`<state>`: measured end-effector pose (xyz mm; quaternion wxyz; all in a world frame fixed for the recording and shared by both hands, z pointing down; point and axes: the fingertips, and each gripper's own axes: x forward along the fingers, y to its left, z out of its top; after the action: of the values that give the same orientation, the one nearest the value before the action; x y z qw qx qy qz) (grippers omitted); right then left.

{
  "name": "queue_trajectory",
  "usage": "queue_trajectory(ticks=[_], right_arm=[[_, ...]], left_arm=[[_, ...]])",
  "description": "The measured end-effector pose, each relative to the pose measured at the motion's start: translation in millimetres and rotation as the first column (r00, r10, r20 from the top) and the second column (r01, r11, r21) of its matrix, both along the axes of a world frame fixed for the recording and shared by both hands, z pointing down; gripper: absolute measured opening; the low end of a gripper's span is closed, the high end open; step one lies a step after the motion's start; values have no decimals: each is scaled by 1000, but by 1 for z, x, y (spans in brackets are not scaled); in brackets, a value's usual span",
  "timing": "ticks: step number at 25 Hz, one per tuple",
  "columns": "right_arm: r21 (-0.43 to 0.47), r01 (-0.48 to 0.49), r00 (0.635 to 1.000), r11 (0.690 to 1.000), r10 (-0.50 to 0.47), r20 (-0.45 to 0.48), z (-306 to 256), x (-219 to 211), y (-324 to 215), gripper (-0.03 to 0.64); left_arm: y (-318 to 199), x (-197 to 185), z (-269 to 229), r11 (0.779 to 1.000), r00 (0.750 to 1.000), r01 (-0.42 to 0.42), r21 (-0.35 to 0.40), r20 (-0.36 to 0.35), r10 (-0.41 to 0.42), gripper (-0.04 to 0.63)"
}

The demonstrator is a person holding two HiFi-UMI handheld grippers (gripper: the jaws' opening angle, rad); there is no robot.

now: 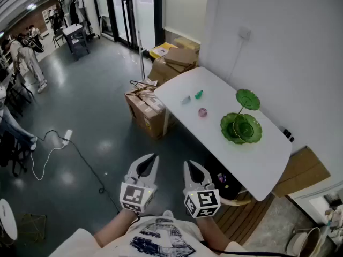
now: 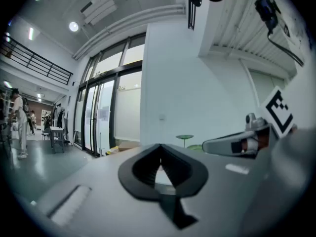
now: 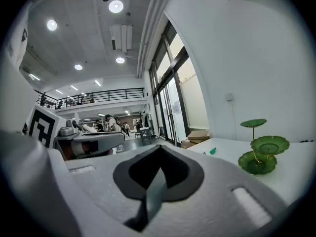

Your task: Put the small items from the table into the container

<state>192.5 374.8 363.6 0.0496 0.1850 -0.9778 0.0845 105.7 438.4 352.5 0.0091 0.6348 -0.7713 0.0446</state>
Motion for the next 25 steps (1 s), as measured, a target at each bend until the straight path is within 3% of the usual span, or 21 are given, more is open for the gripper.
queue_trajectory(ticks=[25], right_arm=[[-52,23,999,998,-21,36,1,7,-14,-2]], left_arm=[[-7,8,2,999,1000,4,-41,15,-4,-11]])
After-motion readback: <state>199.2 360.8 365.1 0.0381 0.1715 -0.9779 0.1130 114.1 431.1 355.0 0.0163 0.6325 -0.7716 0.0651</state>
